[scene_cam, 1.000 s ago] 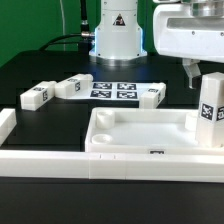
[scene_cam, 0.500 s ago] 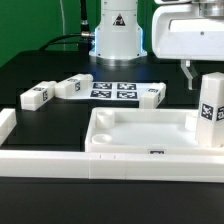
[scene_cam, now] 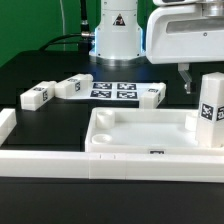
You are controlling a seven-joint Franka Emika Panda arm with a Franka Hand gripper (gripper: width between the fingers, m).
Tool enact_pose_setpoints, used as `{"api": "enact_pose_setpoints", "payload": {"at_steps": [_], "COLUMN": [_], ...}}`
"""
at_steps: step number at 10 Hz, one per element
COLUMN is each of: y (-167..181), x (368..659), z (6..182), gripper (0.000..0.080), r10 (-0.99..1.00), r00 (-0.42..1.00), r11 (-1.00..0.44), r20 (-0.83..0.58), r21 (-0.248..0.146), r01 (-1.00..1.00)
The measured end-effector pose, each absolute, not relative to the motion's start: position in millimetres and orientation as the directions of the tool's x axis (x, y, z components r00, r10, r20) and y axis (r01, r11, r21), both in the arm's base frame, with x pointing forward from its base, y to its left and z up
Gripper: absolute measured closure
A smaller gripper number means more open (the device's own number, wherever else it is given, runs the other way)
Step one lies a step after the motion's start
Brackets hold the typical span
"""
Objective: Assemble desk
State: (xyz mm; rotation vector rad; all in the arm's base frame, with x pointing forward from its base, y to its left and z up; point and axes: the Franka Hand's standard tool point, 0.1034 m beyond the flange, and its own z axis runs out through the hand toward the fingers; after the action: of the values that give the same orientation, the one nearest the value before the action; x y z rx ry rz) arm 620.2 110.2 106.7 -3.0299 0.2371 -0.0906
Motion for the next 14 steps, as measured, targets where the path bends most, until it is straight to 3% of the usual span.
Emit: {"api": "enact_pose_setpoints", "payload": {"at_steps": [4,8,9,10,12,14], "y": [108.8,107.2,107.3,107.3,105.8,105.6], "x": [620.6,620.6,620.5,620.5,620.7,620.7], "z": [106.8,106.3,106.2,106.2,106.1,106.1], "gripper": [0.0151,0.0151,0.0282,0.0282,0.051,0.0509], "r10": [0.198,0.434,0.422,0.422,0.421,0.405], "r00": [0.977,0.896,0.902,0.902,0.903,0.91], "r11": [-0.978,-0.899,-0.904,-0.904,-0.905,-0.912], "r20": [0.083,0.091,0.091,0.091,0.091,0.09], "r21": [-0.056,-0.028,-0.03,-0.03,-0.029,-0.031], "r01": [0.203,0.438,0.426,0.426,0.425,0.409]}}
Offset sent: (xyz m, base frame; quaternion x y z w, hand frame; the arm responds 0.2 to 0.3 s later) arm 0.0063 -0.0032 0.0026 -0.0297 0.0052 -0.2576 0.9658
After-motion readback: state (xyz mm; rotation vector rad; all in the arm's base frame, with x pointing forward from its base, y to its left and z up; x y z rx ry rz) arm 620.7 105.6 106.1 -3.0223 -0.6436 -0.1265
